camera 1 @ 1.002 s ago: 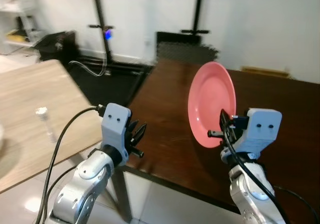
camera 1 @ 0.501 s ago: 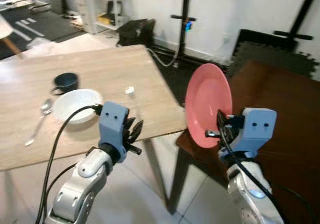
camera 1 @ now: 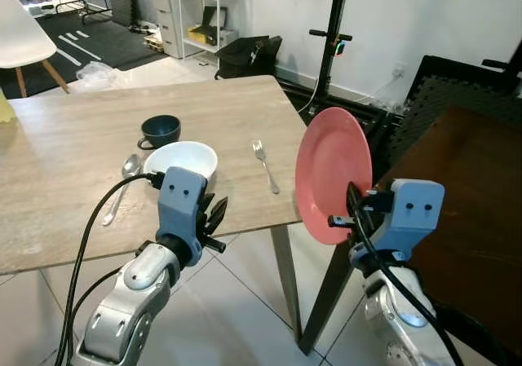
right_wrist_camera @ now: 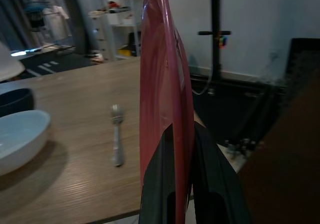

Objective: Setting the table

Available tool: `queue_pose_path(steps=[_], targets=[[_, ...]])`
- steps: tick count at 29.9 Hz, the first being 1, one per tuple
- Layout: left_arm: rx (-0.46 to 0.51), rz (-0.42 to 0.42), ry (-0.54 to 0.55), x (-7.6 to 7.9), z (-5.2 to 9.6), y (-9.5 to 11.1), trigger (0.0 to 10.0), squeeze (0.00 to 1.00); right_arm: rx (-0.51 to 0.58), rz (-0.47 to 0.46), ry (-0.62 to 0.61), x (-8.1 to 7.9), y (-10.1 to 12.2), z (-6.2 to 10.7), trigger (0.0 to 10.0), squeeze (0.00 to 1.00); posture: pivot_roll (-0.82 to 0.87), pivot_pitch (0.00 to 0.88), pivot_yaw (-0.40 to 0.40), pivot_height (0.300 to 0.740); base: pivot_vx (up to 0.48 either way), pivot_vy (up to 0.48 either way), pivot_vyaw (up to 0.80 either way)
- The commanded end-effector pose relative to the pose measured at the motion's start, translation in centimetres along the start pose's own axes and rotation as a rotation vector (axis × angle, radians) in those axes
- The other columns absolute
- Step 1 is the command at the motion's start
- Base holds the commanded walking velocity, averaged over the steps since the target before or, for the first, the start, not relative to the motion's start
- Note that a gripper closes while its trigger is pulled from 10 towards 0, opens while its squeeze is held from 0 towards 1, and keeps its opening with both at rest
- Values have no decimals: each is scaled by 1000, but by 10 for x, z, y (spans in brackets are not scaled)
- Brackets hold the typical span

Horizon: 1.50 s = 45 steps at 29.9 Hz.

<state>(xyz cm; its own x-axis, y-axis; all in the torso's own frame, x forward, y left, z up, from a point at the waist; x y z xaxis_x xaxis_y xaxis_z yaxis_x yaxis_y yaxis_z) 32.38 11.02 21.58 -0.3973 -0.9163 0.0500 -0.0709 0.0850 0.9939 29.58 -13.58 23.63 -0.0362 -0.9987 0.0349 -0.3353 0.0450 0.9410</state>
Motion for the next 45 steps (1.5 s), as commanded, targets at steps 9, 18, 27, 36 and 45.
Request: queue_pose_path(steps=[9, 18, 27, 36, 45], targets=[[-8, -31, 90, -9, -5, -3, 10000, 0, 14, 29, 26, -3, 1, 2, 10000, 0, 9, 79, 45, 740, 100, 0, 84], [2, -57, 78, -7, -7, -1, 10000, 0, 17, 35, 31, -4, 2, 1, 10000, 0, 8, 75, 44, 740, 461, 0, 783], [4, -60, 86, -8, -8, -1, 10000, 0, 16, 14, 9, -1, 1, 1, 10000, 0, 10, 77, 44, 740, 480, 0, 438], [20, -81, 33, -2, -8, 3, 10000, 0, 8, 23, -49, 9, 0, 2, 10000, 0, 9, 85, 52, 740, 233, 0, 0], [13, -62, 14, 0, -7, 2, 10000, 0, -28, 18, -149, 26, -5, 0, 10000, 0, 10, 85, 51, 740, 0, 0, 0]])
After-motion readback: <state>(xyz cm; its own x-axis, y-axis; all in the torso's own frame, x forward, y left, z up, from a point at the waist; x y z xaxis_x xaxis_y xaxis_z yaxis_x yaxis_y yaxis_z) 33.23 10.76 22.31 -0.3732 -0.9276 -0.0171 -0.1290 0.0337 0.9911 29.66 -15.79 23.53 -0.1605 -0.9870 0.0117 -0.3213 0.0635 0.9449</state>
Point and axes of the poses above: a point about 5 cm out from each wrist's last joint towards the gripper, its own z axis pointing back from the gripper into the wrist, its own y axis along the axis of the wrist's last joint, x = y × z, the point moved 2 cm from there along -z, pointing out of the wrist towards the gripper, and after that the axes turned 8 degrees about z, right-handed, at the moved point
